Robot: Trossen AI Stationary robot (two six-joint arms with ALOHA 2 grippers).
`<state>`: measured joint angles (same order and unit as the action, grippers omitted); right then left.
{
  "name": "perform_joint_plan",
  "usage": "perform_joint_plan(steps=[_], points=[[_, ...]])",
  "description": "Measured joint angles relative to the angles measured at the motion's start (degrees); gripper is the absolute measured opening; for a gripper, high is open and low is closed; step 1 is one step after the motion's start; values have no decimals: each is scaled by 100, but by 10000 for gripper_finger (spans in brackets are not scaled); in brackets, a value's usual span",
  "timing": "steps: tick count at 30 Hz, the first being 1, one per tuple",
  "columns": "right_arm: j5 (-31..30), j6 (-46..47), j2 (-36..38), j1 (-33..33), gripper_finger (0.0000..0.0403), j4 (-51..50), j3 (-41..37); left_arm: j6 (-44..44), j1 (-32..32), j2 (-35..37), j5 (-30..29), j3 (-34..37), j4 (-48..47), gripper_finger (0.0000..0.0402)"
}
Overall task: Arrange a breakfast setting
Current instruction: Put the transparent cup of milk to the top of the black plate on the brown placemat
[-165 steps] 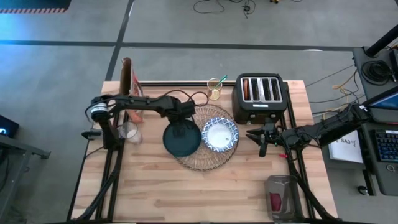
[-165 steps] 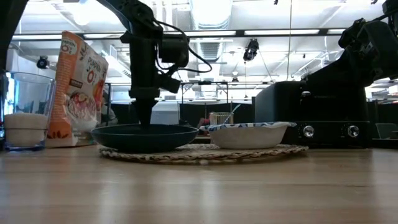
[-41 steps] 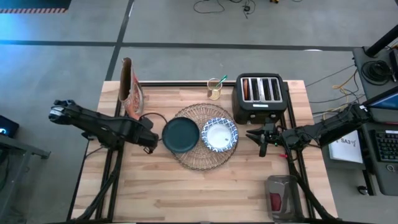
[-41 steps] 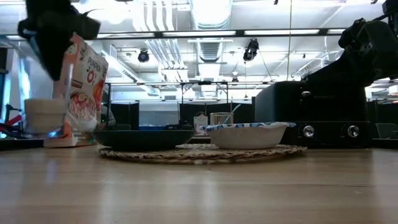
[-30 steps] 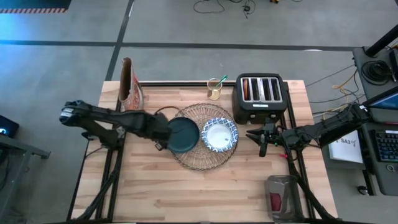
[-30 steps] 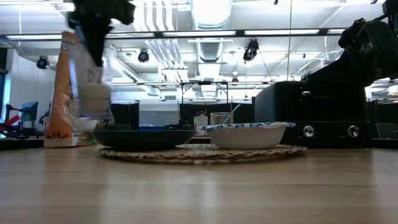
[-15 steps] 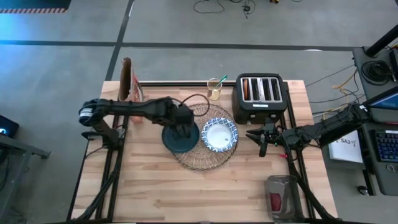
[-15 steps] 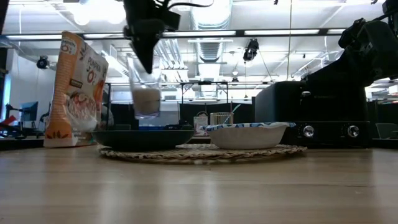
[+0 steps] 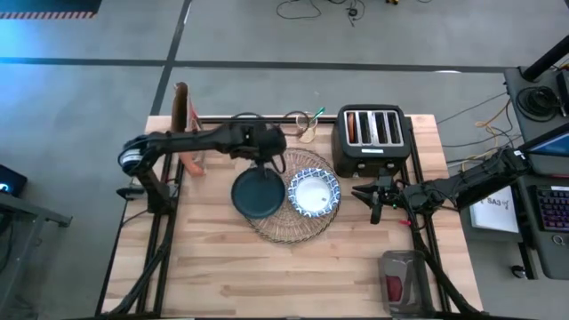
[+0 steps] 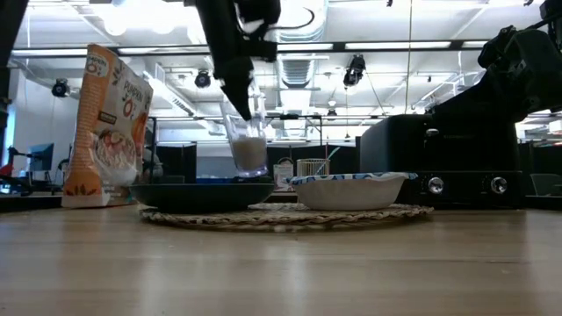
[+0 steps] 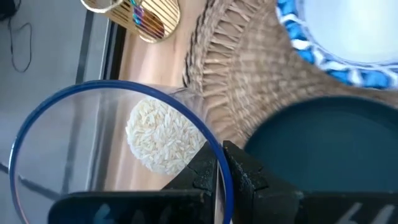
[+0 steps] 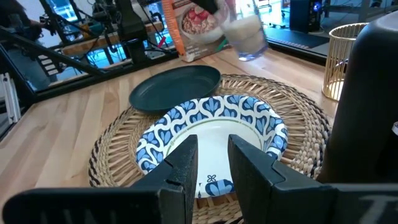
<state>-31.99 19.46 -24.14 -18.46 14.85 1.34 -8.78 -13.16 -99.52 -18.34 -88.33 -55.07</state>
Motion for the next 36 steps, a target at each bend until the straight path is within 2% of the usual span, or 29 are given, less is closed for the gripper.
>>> perform_joint_plan(steps=[11,18,24,36], points=[[0,0,0,2,79,0,-1,-578,-736,-522,1075,9,476,0],[2,0,0,0,79,0,-1,-567,-812,-588,1372,9,384,0],[0,0,0,2,79,0,0,-352,-812,-583,1802,9,47,10],[0,0,0,0,79,0,0,394,-704,-558,2198,-13,-526,16]])
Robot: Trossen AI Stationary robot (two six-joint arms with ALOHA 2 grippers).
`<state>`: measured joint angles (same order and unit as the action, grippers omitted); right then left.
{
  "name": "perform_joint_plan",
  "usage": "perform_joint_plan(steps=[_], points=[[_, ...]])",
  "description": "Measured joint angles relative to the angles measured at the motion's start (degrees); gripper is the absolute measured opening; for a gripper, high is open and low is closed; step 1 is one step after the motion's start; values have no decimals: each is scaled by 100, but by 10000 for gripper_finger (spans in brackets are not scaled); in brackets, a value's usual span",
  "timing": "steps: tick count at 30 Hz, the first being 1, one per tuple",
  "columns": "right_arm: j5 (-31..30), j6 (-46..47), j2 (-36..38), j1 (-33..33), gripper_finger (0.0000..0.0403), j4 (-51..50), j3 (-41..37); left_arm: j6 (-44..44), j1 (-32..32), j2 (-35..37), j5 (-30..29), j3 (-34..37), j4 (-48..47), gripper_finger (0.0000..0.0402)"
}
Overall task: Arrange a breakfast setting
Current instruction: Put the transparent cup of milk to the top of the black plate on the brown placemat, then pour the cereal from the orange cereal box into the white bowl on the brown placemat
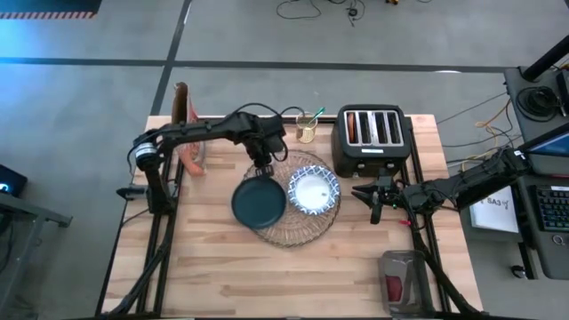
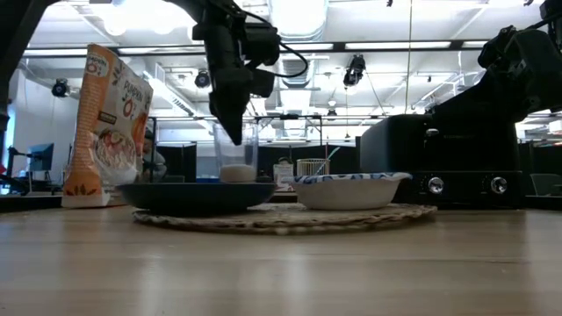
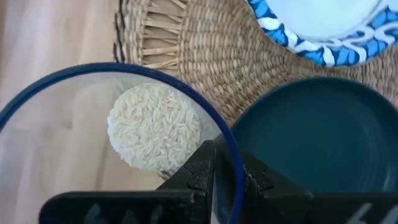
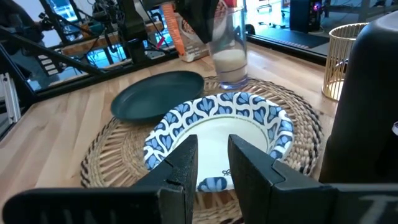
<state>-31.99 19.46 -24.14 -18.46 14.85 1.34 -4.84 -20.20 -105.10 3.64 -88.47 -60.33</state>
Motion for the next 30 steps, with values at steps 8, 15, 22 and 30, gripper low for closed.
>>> perform_joint_plan(steps=[8,15,22,30], points=[[0,0,0,0,79,-2,0,168,258,28,20,-4,-284,17],[2,0,0,0,79,0,0,350,328,51,144,-2,-310,35],[2,0,0,0,79,-1,0,500,358,323,181,-2,-368,90],[1,0,0,0,79,0,-1,524,381,783,174,-2,-282,127]])
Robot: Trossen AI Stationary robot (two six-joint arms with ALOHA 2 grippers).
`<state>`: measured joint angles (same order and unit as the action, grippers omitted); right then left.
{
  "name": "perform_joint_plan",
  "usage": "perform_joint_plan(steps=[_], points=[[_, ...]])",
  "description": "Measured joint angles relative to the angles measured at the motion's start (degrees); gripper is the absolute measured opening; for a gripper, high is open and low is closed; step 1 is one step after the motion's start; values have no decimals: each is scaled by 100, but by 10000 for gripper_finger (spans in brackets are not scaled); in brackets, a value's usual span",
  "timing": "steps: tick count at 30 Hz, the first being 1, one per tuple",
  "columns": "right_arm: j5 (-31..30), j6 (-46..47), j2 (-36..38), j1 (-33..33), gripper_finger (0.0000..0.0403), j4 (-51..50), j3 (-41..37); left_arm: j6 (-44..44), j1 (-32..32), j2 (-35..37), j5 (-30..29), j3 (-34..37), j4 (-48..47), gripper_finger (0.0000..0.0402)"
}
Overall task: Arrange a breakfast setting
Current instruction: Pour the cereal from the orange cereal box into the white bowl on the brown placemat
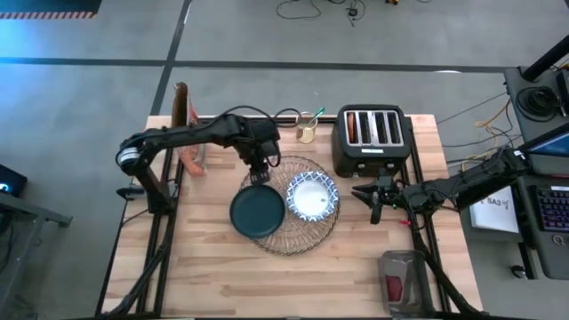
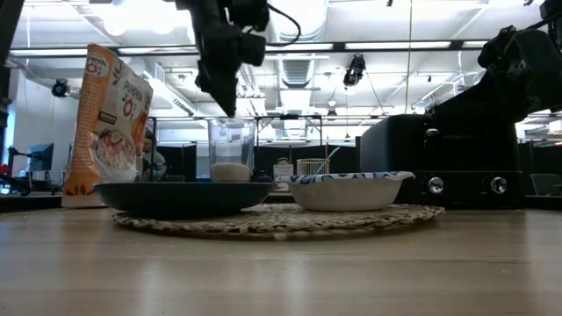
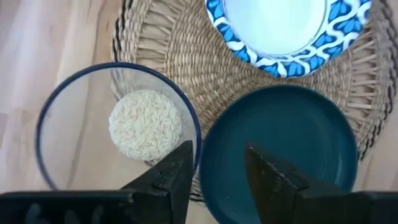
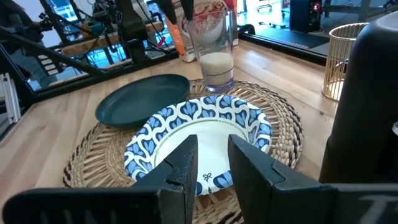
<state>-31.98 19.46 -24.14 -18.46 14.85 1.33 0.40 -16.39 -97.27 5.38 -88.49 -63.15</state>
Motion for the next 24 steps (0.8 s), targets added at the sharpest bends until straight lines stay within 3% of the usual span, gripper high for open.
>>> perform_joint_plan(steps=[17,24], points=[[0,0,0,0,79,0,-1,577,248,1449,-164,83,81,127],[-1,0,0,0,79,0,-1,1002,757,2560,-179,939,1012,127]])
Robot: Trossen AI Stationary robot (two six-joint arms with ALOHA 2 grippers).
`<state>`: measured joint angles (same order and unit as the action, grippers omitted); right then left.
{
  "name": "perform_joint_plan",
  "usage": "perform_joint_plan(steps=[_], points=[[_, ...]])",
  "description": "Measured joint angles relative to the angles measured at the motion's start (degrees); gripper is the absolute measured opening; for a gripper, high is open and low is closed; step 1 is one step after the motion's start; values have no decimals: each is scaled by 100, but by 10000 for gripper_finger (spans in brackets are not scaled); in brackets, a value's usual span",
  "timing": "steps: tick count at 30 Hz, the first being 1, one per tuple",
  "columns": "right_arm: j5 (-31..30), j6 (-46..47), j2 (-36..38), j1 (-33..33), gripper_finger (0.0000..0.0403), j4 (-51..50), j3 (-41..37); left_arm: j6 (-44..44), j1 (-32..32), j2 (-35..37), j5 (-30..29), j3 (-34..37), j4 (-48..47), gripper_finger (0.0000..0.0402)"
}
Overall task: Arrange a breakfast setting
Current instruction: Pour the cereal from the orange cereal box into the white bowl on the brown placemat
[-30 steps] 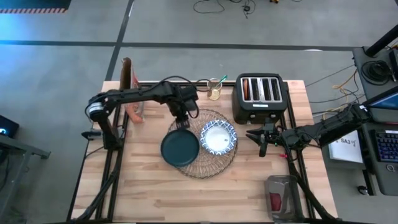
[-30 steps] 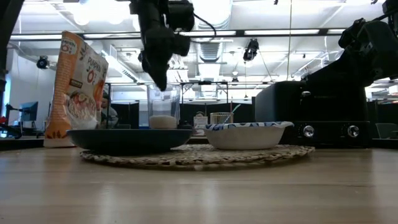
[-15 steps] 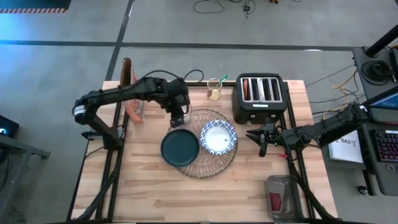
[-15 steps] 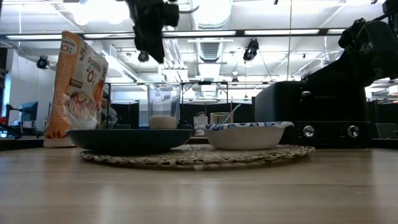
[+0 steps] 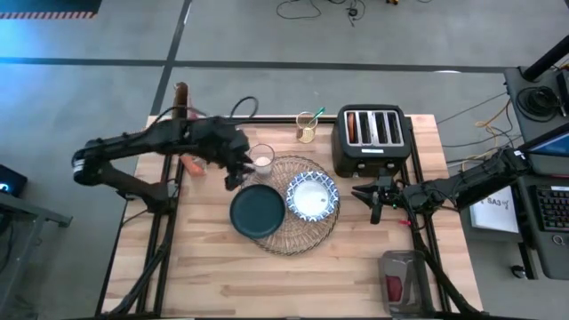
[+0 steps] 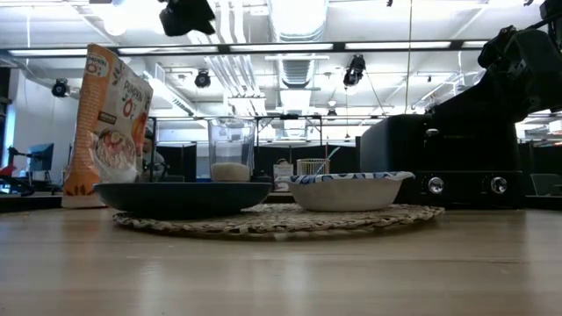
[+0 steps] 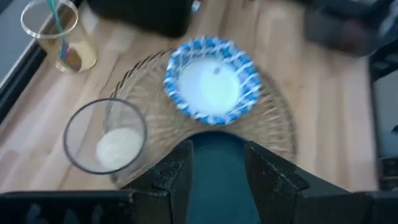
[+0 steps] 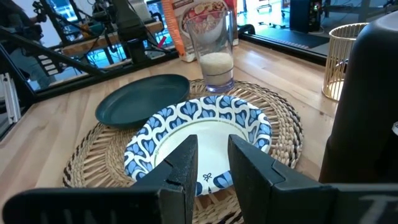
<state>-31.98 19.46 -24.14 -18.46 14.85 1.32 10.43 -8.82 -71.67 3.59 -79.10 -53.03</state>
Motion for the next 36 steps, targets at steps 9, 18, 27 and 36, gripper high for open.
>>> perform_joint_plan(steps=[9,18,27,36], points=[[0,0,0,1,79,0,0,813,560,1305,-11,2218,2433,127],[1,0,0,0,79,-1,1,1334,697,1757,12,4085,4842,127],[0,0,0,0,79,2,0,1364,704,1821,215,4753,5771,127],[-9,-3,0,1,79,63,0,720,719,1663,592,4709,5818,127]])
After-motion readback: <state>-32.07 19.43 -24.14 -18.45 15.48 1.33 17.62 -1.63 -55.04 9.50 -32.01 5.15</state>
